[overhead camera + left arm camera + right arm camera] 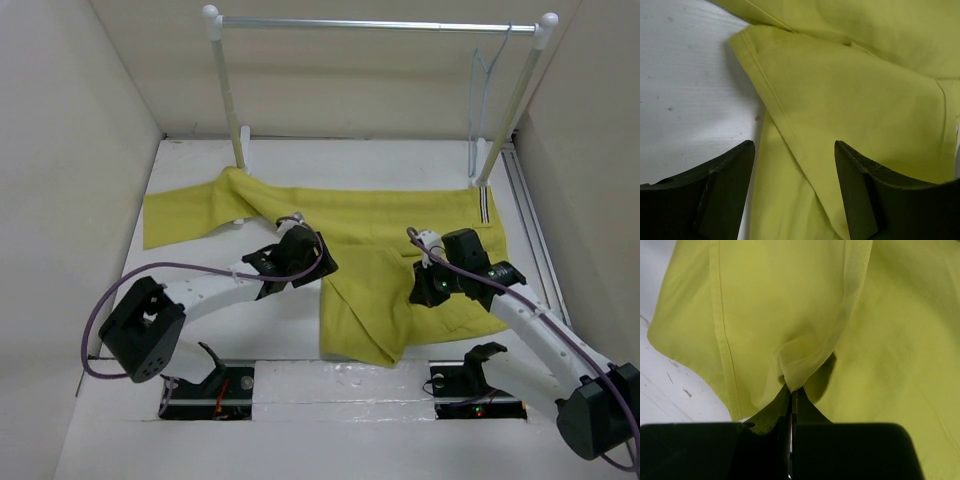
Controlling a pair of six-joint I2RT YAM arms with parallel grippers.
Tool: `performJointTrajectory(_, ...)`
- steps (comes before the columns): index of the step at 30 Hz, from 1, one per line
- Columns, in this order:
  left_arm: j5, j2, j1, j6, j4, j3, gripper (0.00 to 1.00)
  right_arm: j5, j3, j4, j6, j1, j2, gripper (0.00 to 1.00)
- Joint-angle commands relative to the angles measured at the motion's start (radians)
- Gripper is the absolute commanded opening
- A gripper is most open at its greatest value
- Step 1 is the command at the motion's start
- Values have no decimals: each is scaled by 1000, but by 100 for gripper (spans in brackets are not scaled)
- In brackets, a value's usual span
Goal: Place the trousers on the hanger
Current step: Flatten out the trousers at the center of the board.
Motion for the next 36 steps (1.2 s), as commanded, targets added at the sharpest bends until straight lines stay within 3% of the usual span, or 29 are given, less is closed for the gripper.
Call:
performJointTrajectory(1, -137, 52, 17, -102, 105, 23, 60, -28, 25, 54, 13, -2, -36, 0)
performJointTrajectory(7, -208, 97, 28, -134, 131, 13, 58, -54, 21, 79, 25, -2, -64, 0)
performJointTrajectory(17, -186, 227, 28, -125, 281, 22, 52, -63, 28, 86, 25, 8, -59, 0)
performJointTrajectory(20, -203, 233, 38, -130, 282, 25, 28, -66, 39, 91, 25, 8, -53, 0)
performJointTrajectory(22, -223, 213, 39, -133, 253, 35, 1, -67, 50, 89, 24, 8, -50, 0)
performJointTrajectory(26, -307, 79, 39, -118, 119, 57, 0, -67, 60, 86, 24, 8, -50, 0)
performJointTrajectory(29, -367, -35, 48, -113, -51, 45, 0, -93, 56, 109, 25, 30, -33, 23)
performJointTrajectory(30, -425, -131, 48, -116, -164, 40, 0, -103, 54, 134, 25, 40, -24, 40)
performJointTrajectory(32, -503, -242, 48, -144, -299, 37, 0, -118, 63, 152, 24, 66, 22, 54)
performJointTrajectory(33, -571, -356, 48, -182, -443, 40, 0, -112, 73, 160, 19, 93, 42, 61)
performJointTrajectory(36, -654, -571, 106, -298, -725, 60, 0, -91, 106, 190, 13, 126, 116, 66)
